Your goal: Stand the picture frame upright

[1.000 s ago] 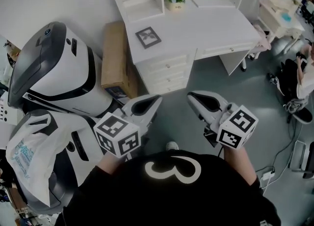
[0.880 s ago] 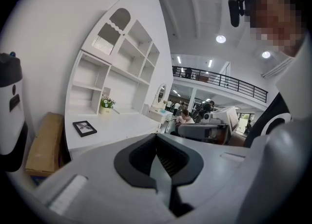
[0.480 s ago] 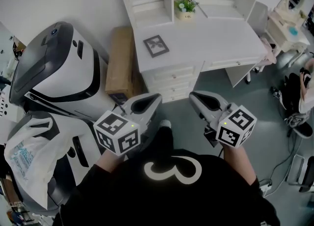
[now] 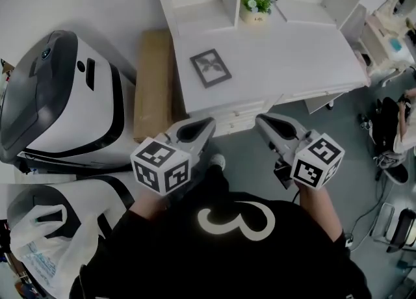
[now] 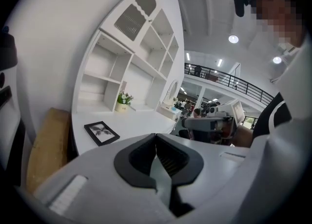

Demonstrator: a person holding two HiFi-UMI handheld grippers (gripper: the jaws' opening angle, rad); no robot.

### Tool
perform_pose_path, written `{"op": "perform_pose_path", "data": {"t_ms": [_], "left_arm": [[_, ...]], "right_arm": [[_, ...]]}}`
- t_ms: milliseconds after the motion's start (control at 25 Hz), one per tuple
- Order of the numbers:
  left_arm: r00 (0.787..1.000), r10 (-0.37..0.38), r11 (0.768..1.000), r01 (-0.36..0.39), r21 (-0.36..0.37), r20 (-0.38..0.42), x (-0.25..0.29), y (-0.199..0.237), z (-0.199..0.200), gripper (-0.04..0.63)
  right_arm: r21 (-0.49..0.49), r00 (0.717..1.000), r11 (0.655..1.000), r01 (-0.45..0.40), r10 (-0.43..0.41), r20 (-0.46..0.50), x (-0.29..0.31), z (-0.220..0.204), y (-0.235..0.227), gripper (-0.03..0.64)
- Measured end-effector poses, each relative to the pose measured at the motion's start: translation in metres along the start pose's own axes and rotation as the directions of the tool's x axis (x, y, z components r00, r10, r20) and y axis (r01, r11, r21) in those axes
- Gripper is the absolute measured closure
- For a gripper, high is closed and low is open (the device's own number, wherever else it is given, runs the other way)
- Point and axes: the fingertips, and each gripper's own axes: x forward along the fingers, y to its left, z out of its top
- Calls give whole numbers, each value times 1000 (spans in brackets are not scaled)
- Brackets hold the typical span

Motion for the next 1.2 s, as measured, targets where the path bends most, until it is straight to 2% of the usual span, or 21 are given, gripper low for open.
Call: {"op": "perform_pose_path", "data": {"t_ms": [240,360,480,560,640,760,960,1200], "left_arm": [[998,2,1000,-2,-16,-57,45,93,11,584],[997,20,998,-25,-59,-78,59,132,10,583],[993,44,997,-51,-65,-110,74,164,7,581],[991,54,995,-63,-71,-126,84,181,5,575],[987,61,993,-75,-90,-148,93,194,-1,492],[980,82,988,-103,-110,-182,108,214,-9,445],[956,136,982,-165,-91,-260,133,242,-27,422],[922,170,977,-205,-65,-349,159,260,-46,413]], "right_arm": [[20,996,999,34,-33,-83,82,6,-60,614],[-1,986,997,75,-75,-148,110,1,-87,614],[0,975,994,108,-106,-193,134,-8,-114,614],[-2,968,993,117,-115,-225,150,-15,-129,595],[-11,958,992,125,-124,-260,164,-23,-142,533],[-36,941,988,151,-155,-300,183,-34,-165,526],[-77,905,982,173,-189,-382,215,-52,-201,491],[-139,871,980,145,-194,-451,247,-66,-222,488]]}}
